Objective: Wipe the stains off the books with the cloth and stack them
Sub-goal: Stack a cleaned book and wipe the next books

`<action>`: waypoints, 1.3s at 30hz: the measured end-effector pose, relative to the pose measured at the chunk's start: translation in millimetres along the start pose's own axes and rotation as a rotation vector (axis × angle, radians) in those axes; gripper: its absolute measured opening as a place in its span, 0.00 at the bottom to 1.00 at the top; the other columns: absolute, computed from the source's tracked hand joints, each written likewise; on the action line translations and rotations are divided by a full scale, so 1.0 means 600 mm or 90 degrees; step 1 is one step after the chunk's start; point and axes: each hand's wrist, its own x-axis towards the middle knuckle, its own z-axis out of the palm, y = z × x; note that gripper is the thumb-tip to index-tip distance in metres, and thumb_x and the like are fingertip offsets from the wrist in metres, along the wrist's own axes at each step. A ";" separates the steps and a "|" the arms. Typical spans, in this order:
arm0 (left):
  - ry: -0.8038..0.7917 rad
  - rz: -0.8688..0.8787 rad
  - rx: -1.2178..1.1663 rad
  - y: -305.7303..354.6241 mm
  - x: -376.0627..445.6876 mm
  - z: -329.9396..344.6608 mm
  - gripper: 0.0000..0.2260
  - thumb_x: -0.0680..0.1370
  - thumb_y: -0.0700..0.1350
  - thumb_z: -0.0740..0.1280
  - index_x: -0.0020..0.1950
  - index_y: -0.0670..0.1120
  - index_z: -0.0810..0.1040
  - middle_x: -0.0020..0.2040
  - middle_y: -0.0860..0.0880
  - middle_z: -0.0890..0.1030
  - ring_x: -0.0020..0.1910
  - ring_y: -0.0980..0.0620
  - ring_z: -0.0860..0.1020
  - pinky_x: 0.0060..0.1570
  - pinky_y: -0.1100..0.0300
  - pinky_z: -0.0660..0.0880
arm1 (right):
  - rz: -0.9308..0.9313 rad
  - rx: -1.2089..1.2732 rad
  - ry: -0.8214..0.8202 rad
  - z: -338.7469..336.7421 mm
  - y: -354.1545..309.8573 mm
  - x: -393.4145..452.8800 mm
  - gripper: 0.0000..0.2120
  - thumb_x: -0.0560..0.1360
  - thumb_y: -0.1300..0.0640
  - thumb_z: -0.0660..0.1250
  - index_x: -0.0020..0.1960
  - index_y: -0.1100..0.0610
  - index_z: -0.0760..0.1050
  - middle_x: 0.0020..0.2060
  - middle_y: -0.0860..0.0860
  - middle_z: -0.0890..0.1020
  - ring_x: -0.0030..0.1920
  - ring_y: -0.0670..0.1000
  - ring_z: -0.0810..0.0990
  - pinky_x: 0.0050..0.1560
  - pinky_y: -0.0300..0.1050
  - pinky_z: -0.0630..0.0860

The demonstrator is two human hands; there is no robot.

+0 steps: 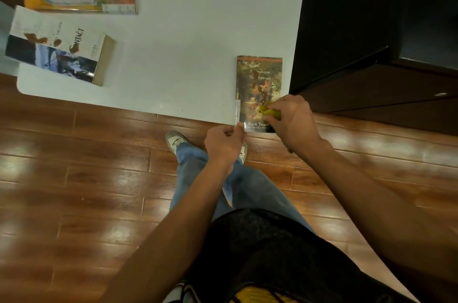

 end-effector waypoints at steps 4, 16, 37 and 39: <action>0.007 0.003 -0.015 0.001 -0.002 -0.001 0.13 0.80 0.51 0.70 0.35 0.54 0.80 0.36 0.53 0.84 0.40 0.55 0.83 0.44 0.61 0.80 | 0.066 -0.010 0.011 -0.007 -0.006 0.012 0.17 0.75 0.52 0.73 0.62 0.56 0.79 0.53 0.55 0.80 0.55 0.54 0.76 0.54 0.51 0.77; 0.006 0.019 0.013 0.000 -0.002 -0.003 0.14 0.80 0.52 0.69 0.35 0.54 0.80 0.35 0.54 0.83 0.37 0.57 0.81 0.39 0.65 0.75 | -0.027 -0.145 -0.014 -0.010 -0.020 0.018 0.10 0.78 0.53 0.69 0.53 0.60 0.82 0.48 0.54 0.79 0.48 0.54 0.76 0.43 0.48 0.75; -0.002 0.007 0.030 -0.013 0.015 0.006 0.12 0.80 0.54 0.69 0.40 0.50 0.84 0.37 0.52 0.85 0.40 0.55 0.83 0.43 0.63 0.77 | 0.010 -0.091 -0.068 -0.018 -0.015 0.033 0.08 0.78 0.54 0.70 0.46 0.59 0.82 0.43 0.52 0.79 0.41 0.50 0.76 0.40 0.45 0.74; -0.003 0.012 0.044 -0.012 0.016 0.006 0.13 0.80 0.54 0.69 0.38 0.50 0.83 0.37 0.52 0.85 0.39 0.55 0.83 0.43 0.63 0.78 | 0.020 -0.087 -0.061 -0.023 -0.012 0.039 0.08 0.78 0.54 0.70 0.46 0.59 0.81 0.43 0.52 0.78 0.41 0.49 0.75 0.39 0.44 0.71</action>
